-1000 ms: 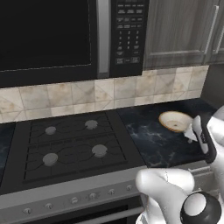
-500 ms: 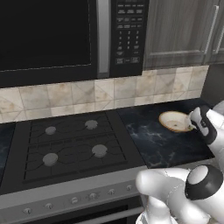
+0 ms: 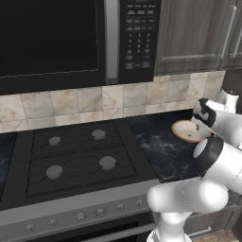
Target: Pick the cup and bowl from the counter and place them on the counter next to the sink.
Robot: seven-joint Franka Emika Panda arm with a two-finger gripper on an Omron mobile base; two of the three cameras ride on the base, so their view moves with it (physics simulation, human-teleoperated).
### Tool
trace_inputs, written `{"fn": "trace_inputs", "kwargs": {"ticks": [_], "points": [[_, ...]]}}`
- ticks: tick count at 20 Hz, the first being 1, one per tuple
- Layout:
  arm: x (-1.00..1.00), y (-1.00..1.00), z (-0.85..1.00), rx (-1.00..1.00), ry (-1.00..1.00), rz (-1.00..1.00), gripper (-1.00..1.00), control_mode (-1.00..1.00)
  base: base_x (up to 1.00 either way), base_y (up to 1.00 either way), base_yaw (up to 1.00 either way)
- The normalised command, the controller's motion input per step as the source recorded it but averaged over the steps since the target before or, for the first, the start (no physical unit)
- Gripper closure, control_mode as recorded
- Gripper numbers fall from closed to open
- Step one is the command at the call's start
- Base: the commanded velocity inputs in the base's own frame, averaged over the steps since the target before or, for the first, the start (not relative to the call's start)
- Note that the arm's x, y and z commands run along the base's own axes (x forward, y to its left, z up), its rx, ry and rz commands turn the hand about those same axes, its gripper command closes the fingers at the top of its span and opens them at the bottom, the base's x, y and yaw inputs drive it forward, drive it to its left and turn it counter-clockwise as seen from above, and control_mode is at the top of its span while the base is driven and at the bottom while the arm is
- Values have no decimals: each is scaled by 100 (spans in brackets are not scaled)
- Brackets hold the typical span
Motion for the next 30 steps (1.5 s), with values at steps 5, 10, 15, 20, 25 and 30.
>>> {"fn": "trace_inputs", "kwargs": {"ticks": [5,10,15,20,25,30], "points": [[35,-29,-23,0,7,0,-100,-100,0,0,0],[4,-33,-36,3,0,0,-100,-100,0,0,0],[2,-36,-21,4,0,0,-100,-100,0,0,0],[23,-38,-2,0,0,0,-100,-100,0,0,0],[43,-68,0,9,0,0,-100,-100,0,0,0],[37,-68,0,21,0,0,-100,-100,0,0,0]]}}
